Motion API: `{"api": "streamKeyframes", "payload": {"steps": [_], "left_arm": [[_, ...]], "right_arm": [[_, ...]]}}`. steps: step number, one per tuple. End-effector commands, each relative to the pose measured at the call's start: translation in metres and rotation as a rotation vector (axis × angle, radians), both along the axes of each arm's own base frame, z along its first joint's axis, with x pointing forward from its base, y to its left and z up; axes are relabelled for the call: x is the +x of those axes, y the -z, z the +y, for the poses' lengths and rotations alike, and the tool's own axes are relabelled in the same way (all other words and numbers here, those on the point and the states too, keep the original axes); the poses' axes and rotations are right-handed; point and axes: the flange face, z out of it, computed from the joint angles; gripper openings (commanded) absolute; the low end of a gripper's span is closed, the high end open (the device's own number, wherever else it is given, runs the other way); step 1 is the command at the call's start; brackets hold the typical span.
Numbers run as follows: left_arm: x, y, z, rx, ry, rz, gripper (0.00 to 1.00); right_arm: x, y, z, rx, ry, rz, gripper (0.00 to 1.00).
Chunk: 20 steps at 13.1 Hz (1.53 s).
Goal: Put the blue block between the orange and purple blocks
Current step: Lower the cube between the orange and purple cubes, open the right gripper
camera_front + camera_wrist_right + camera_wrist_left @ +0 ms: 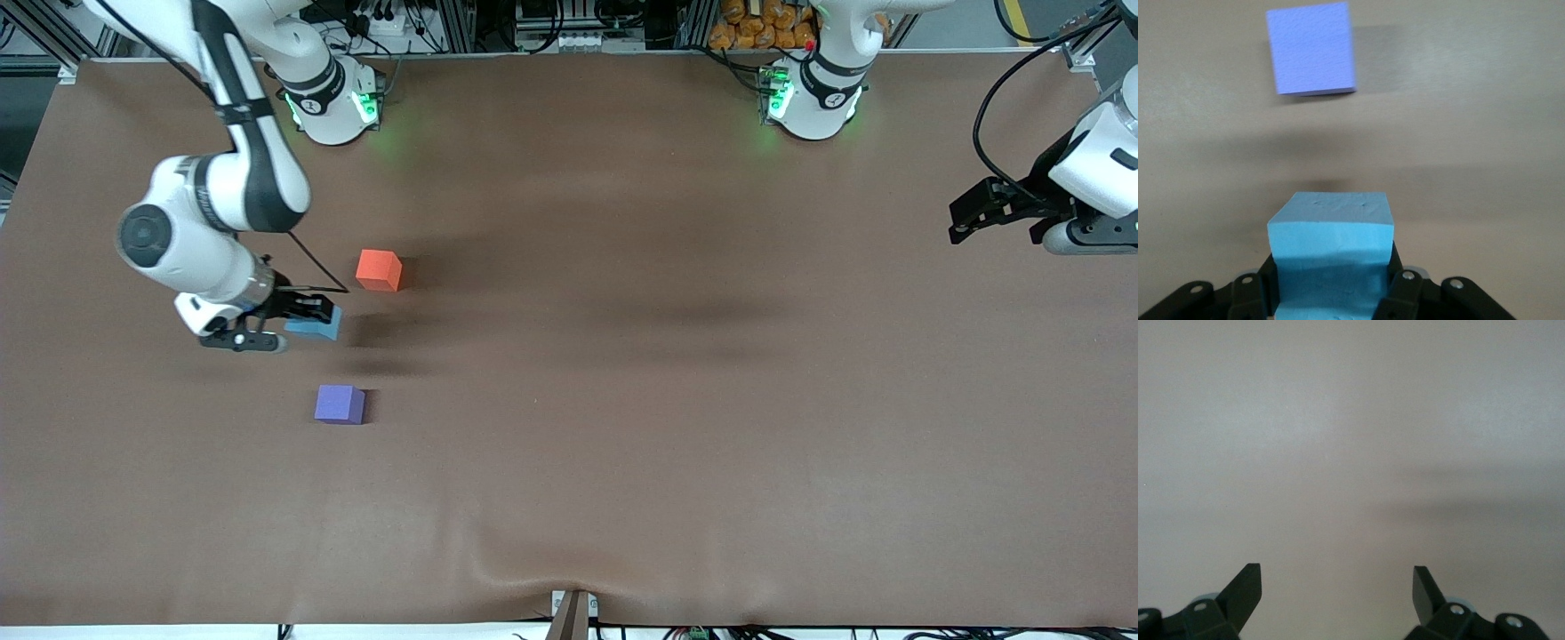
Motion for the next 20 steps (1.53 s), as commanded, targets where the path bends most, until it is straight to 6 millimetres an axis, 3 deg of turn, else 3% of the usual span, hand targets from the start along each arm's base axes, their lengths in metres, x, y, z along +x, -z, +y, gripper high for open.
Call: {"api": "streamKeyframes", "payload": {"steps": [1,12,13,14,16,18,20], "left_arm": [[-0.003,-0.001,0.002,-0.018,0.007,0.007,1.00],[0.000,0.003,0.001,-0.018,0.009,0.012,1.00],[0.000,0.003,0.002,-0.016,0.009,0.012,1.00],[0.000,0.003,0.002,-0.018,0.007,0.012,1.00],[0.000,0.001,0.002,-0.017,0.007,0.005,1.00],[0.000,0.000,0.003,-0.014,0.009,0.004,1.00],[0.000,0.000,0.003,-0.006,0.014,0.003,1.00]], "right_arm": [[-0.002,0.039,0.028,-0.050,0.006,-0.011,0.00],[0.001,0.075,0.026,-0.027,0.057,0.009,0.01],[0.002,0.075,0.025,-0.028,0.055,0.008,0.08],[0.002,0.078,0.026,-0.032,0.052,0.011,0.35],[0.002,0.078,0.029,-0.033,0.048,0.011,1.00],[0.008,0.069,0.028,-0.022,0.046,0.006,1.00],[0.016,0.035,0.026,0.016,0.048,0.006,1.00]]}}
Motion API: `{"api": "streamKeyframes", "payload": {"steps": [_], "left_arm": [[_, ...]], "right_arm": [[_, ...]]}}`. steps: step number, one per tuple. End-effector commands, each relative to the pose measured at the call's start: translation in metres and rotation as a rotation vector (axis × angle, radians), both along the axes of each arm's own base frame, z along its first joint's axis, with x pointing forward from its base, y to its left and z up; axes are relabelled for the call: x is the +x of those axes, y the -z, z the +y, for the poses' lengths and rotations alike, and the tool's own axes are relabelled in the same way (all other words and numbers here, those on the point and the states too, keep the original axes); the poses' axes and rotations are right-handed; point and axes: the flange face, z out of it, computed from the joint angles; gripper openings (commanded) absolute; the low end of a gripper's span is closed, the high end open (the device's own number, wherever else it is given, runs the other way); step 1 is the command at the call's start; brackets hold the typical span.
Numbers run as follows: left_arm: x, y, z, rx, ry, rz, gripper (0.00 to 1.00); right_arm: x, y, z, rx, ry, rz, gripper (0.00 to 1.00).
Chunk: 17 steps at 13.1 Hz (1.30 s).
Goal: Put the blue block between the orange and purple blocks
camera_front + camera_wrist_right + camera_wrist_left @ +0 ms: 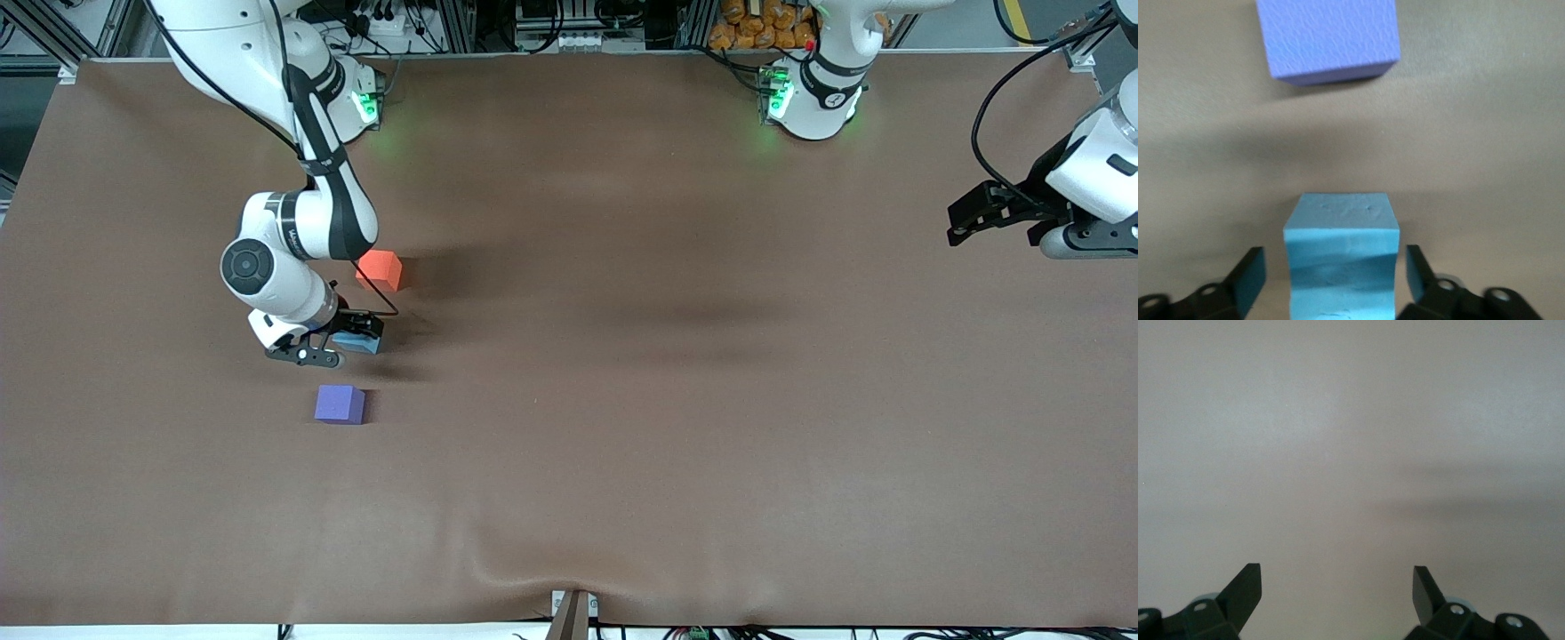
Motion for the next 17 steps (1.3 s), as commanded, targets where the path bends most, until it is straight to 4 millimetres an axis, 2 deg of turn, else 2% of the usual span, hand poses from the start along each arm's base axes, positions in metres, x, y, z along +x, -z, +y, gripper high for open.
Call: {"api": "streamKeyframes", "payload": {"steps": [1,3,6,8,10,13,15,17], "left_arm": [[-0.001,-0.005,0.004,-0.007,0.013,-0.004,1.00],[-0.002,-0.008,0.004,-0.005,0.011,-0.011,1.00],[-0.007,-0.015,0.004,-0.005,0.013,-0.017,1.00],[-0.015,-0.025,0.004,-0.005,0.005,-0.028,1.00],[-0.024,-0.034,0.004,-0.006,-0.009,-0.031,1.00],[-0.037,-0.039,0.005,-0.007,-0.012,-0.022,1.00],[-0.040,-0.044,0.009,-0.004,-0.013,-0.016,1.00],[-0.036,-0.055,0.014,0.003,-0.013,-0.024,1.00]], "right_arm": [[0.021,-0.054,-0.013,0.074,0.012,-0.001,1.00],[0.033,-0.095,-0.024,0.108,0.005,0.040,1.00],[0.051,-0.179,-0.050,0.159,-0.003,0.042,1.00],[0.050,-0.227,-0.068,0.179,-0.005,0.057,1.00],[0.035,-0.272,-0.084,0.138,-0.048,0.027,1.00],[0.007,-0.324,-0.108,0.075,-0.098,0.000,1.00],[-0.008,-0.349,-0.116,0.053,-0.142,-0.011,1.00],[-0.020,-0.368,-0.135,0.047,-0.175,-0.033,1.00]]}}
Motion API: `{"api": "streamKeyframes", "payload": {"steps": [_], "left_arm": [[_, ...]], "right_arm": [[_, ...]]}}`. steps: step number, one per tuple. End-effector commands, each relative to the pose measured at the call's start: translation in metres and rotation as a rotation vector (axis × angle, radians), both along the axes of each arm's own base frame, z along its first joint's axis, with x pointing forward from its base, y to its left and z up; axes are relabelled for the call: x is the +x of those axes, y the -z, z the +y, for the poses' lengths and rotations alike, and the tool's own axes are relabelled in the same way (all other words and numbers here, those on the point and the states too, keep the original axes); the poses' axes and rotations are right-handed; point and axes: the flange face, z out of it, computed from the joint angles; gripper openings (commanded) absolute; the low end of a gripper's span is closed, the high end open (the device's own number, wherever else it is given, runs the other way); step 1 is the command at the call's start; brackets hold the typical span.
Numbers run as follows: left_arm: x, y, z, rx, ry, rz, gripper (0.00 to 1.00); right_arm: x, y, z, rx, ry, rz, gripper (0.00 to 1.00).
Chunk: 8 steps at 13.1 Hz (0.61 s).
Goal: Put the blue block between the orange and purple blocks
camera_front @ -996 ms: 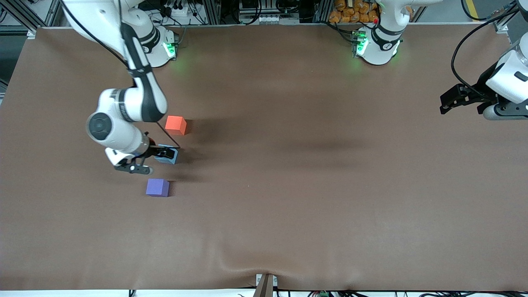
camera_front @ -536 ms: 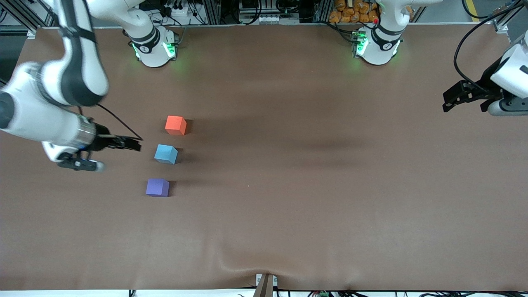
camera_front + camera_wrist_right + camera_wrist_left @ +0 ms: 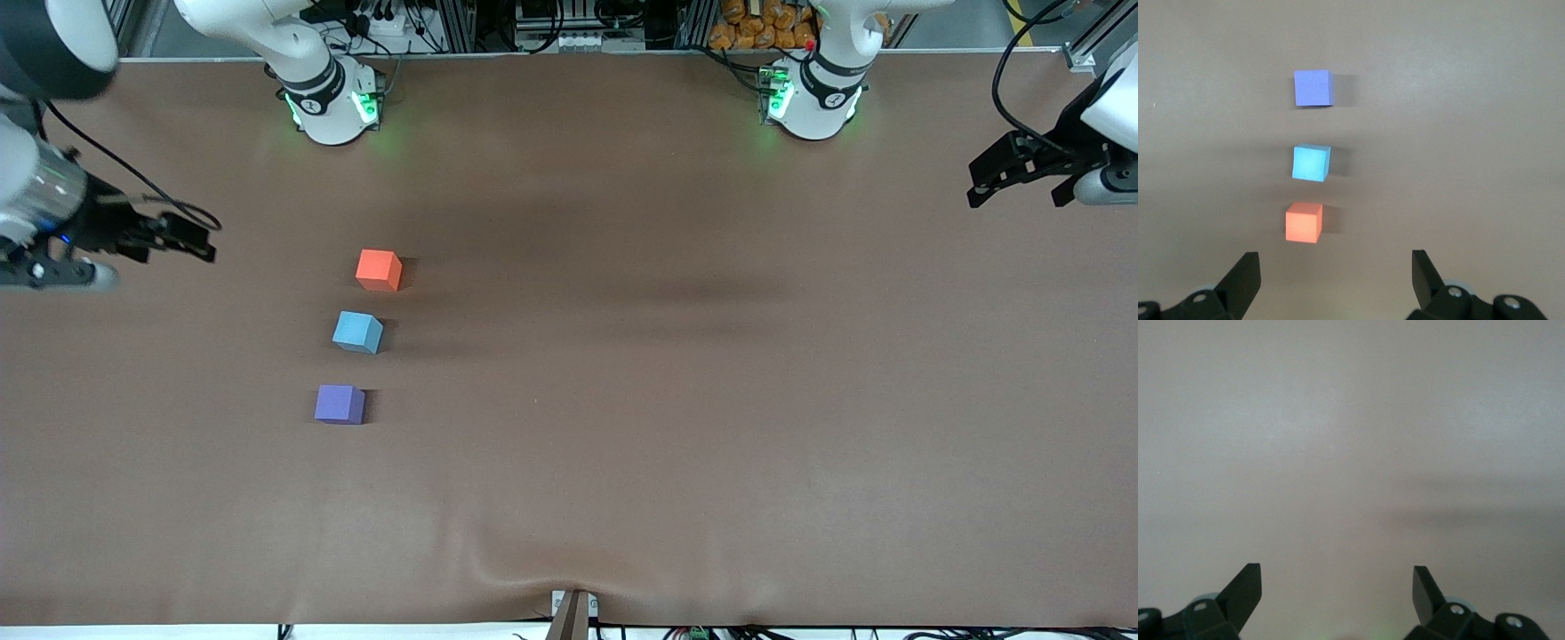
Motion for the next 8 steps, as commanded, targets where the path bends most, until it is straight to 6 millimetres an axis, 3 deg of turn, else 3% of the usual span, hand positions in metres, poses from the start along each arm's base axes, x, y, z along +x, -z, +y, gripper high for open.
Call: {"api": "streamKeyframes", "payload": {"steps": [1,3,5,8], "left_arm": [[-0.002,-0.011,0.007,0.003,-0.010,0.015,1.00],[-0.002,-0.013,0.007,0.003,-0.010,0.020,1.00],[-0.002,-0.011,0.012,0.003,-0.018,0.029,1.00],[-0.002,-0.011,0.016,0.005,-0.029,0.032,1.00]], "right_arm": [[-0.021,-0.029,-0.031,-0.022,-0.039,-0.047,1.00],[-0.030,-0.036,-0.046,-0.023,-0.047,-0.036,1.00],[-0.036,-0.059,-0.051,-0.022,-0.024,-0.015,1.00],[-0.039,-0.071,-0.053,-0.029,0.018,-0.004,1.00]]}}
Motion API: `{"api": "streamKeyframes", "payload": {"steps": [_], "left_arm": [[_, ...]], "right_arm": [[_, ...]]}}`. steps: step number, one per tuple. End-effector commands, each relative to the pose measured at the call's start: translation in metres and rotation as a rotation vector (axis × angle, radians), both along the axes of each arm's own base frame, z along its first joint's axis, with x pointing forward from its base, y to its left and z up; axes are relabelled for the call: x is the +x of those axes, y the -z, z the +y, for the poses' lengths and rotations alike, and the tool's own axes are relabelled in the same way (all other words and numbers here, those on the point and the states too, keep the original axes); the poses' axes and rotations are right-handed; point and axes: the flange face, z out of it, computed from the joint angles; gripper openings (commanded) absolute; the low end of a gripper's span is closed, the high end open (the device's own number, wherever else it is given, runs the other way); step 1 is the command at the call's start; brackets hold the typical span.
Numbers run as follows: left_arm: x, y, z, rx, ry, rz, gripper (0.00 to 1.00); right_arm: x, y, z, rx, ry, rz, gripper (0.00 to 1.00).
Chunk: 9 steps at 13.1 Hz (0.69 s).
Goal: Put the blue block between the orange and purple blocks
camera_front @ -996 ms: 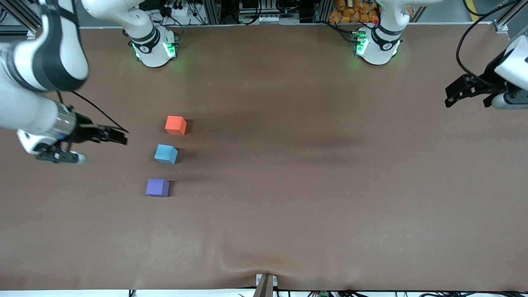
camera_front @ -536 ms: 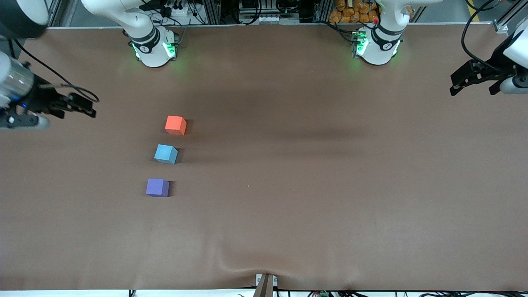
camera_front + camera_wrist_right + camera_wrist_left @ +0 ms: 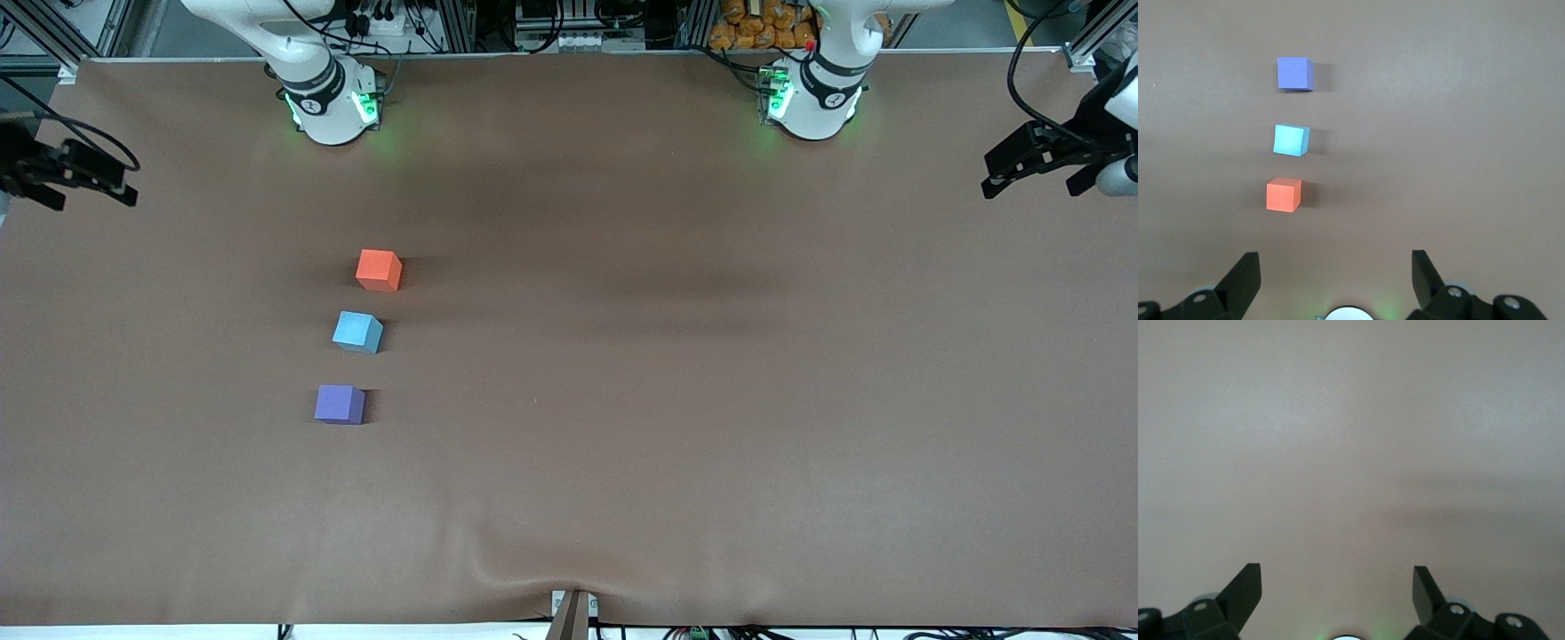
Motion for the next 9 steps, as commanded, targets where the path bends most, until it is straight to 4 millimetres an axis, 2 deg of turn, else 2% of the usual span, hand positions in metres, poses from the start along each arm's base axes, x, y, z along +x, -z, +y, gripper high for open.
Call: {"api": "streamKeyframes", "payload": {"steps": [1,3,6,9], "left_arm": [[0.000,-0.005,0.002,0.005,-0.001,0.012,1.00],[0.000,-0.005,0.001,0.005,0.001,0.014,1.00],[0.003,-0.001,-0.003,0.004,0.010,0.021,1.00],[0.005,-0.001,-0.005,0.004,0.010,0.020,1.00]], "right_arm": [[-0.003,-0.012,-0.003,-0.029,0.039,-0.004,1.00],[-0.001,-0.012,-0.004,-0.032,0.086,-0.009,1.00],[0.016,-0.012,-0.016,-0.033,0.132,-0.010,1.00],[0.018,-0.013,-0.009,-0.037,0.122,-0.011,1.00]]}}
